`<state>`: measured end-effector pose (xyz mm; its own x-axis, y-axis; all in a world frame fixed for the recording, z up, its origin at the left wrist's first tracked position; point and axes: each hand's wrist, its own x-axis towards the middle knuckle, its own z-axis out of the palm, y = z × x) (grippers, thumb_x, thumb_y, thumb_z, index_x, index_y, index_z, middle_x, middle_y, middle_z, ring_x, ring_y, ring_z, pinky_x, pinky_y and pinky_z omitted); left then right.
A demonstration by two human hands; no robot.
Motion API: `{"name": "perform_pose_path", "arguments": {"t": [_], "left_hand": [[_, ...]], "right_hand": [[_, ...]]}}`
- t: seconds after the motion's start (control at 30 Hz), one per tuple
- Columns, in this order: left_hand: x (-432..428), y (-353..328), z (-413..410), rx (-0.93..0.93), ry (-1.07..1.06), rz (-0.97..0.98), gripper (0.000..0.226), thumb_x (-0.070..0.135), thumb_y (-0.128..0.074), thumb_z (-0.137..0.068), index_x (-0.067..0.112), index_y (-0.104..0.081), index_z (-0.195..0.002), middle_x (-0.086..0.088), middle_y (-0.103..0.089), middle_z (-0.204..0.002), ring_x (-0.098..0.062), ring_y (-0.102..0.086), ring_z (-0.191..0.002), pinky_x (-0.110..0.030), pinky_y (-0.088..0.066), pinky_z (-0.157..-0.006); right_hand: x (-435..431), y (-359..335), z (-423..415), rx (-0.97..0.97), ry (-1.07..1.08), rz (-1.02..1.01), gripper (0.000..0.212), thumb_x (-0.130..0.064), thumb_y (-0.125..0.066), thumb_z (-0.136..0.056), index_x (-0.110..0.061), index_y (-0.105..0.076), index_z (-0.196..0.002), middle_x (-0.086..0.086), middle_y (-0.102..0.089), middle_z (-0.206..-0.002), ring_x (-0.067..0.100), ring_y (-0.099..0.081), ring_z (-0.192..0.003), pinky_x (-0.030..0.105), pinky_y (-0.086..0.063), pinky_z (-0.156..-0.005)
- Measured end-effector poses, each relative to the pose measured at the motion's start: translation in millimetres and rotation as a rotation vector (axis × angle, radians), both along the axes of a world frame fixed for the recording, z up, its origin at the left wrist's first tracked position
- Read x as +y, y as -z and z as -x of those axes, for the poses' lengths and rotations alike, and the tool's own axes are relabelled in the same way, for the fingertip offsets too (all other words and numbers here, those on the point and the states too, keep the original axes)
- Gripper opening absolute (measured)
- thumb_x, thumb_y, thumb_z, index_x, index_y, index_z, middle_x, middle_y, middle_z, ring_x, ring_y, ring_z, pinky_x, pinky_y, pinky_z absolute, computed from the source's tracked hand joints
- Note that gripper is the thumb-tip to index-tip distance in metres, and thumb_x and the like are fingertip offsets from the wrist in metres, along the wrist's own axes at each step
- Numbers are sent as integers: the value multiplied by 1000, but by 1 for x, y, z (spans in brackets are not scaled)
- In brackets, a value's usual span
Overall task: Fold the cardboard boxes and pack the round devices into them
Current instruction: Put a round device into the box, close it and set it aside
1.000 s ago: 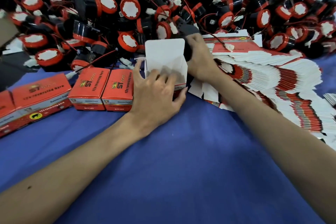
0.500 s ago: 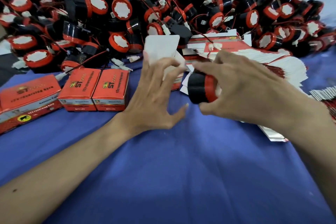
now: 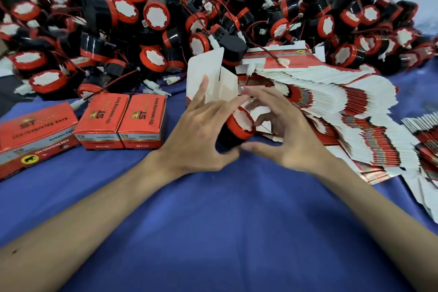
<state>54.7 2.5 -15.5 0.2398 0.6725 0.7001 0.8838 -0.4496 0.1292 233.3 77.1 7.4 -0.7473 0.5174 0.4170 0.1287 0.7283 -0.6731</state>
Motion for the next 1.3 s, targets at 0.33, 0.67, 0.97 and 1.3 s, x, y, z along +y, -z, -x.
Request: {"name": "perform_pose_path", "arguments": {"t": [0.33, 0.67, 0.97, 1.3], "left_hand": [[-1, 2, -1, -173, 100, -227, 65, 38, -74, -77, 7, -40, -122, -2, -54, -118, -18, -48, -116, -43, -32, -111], [0, 4, 1, -30, -93, -334, 52, 43, -61, -87, 11, -38, -122, -6, -40, -112, -23, -44, -105, -44, -27, -91], [-3, -1, 1, -38, -147, -205, 69, 51, -64, -72, 8, -47, -124, -9, -58, -124, -22, -52, -121, -53, -25, -104], [2, 3, 1, -151, -307, -304, 55, 50, -67, -77, 12, -46, -110, -10, -62, -102, -16, -47, -102, -43, -26, -95]], "right_hand": [[-11, 3, 3, -168, 237, -561, 62, -34, -55, -73, -3, -56, -127, 8, -60, -118, 24, -52, -114, 42, -26, -107], [-45, 10, 19, 81, 271, -99, 75, -56, -73, -71, -8, -57, -127, -8, -59, -109, 1, -54, -100, 8, -44, -85], [-20, 4, 5, 118, 231, -237, 65, -34, -77, -74, -3, -57, -128, -5, -58, -95, -12, -47, -74, 4, -35, -66], [-26, 8, 11, 214, 355, -130, 47, -30, -74, -79, -3, -65, -117, 3, -62, -110, -1, -56, -98, 6, -42, -85]]}}
